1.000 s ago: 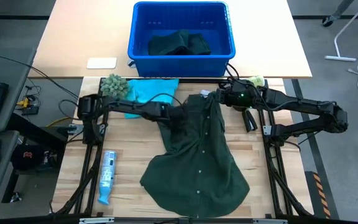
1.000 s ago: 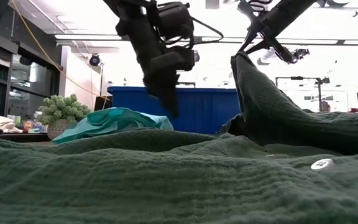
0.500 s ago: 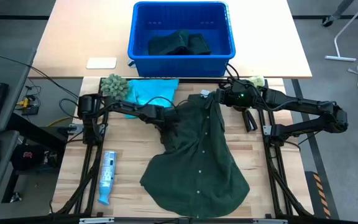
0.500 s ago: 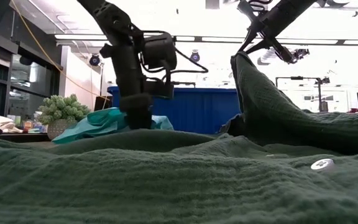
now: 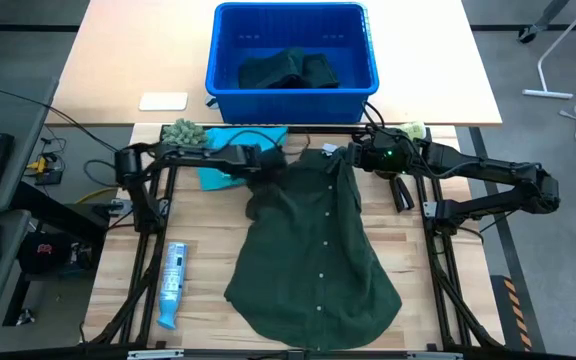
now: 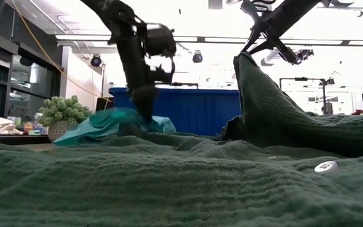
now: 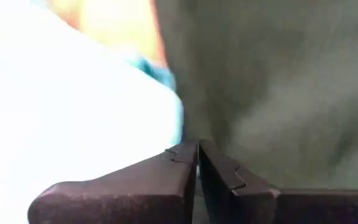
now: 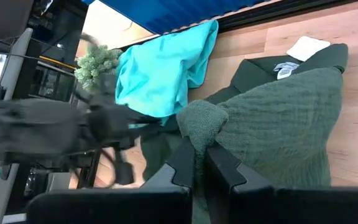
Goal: Fold laundry
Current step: Fold the green polo shirt from the blue laundry bin
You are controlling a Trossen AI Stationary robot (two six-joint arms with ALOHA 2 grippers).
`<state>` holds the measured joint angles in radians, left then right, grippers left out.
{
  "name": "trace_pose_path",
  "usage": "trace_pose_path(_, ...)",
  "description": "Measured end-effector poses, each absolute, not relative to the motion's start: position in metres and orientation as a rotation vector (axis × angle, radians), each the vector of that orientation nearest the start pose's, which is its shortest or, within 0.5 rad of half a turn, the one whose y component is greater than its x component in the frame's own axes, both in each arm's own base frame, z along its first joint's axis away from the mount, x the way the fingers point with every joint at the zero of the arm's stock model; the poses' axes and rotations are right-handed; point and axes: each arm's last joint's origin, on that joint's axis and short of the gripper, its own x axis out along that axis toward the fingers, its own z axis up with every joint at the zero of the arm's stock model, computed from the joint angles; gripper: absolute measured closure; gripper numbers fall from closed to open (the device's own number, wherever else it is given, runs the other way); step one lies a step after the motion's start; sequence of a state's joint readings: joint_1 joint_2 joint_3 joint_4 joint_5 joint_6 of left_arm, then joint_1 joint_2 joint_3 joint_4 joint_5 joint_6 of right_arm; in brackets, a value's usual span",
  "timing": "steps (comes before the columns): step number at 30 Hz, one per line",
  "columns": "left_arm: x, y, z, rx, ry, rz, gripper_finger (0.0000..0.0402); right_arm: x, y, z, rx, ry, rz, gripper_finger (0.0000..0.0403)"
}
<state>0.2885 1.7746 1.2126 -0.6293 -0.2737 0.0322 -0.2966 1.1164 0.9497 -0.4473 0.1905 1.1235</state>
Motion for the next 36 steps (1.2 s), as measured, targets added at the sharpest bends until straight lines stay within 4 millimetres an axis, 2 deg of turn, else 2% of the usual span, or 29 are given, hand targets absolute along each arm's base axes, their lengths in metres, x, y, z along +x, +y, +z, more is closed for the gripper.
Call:
trace_pose_path(3,0.331,0.095,0.207,-0.002,1.159,0.476,0.0401,0.222,-0.074,0.304,1.093,0.289,-0.769,0.0403)
trace_pose_path(7,0.336,0.068,0.212,-0.053,1.12,0.424,0.0401,0.222,-0.074,0.304,1.091,0.29,-0.768,0.0403)
trace_pose_path(10,0.35,0.033,0.208,-0.103,1.048,0.339,0.0401,0.222,-0.074,0.304,1.089,0.29,-0.768,0.0403)
trace_pose_path(17,0.388,-0.057,0.184,-0.222,0.804,0.162,0.0401,0.223,-0.07,0.302,1.042,0.333,-0.747,0.0403)
trace_pose_path(21,0.397,-0.093,0.168,-0.299,0.815,0.109,0.0401,0.223,-0.069,0.302,1.03,0.365,-0.706,0.0403)
trace_pose_path(26,0.402,-0.118,0.152,-0.323,0.868,0.026,0.0402,0.223,-0.068,0.302,1.031,0.375,-0.691,0.0403)
trace_pose_path(36,0.388,-0.154,0.149,-0.165,0.903,-0.086,0.0402,0.221,-0.068,0.299,1.046,0.404,-0.725,0.0403)
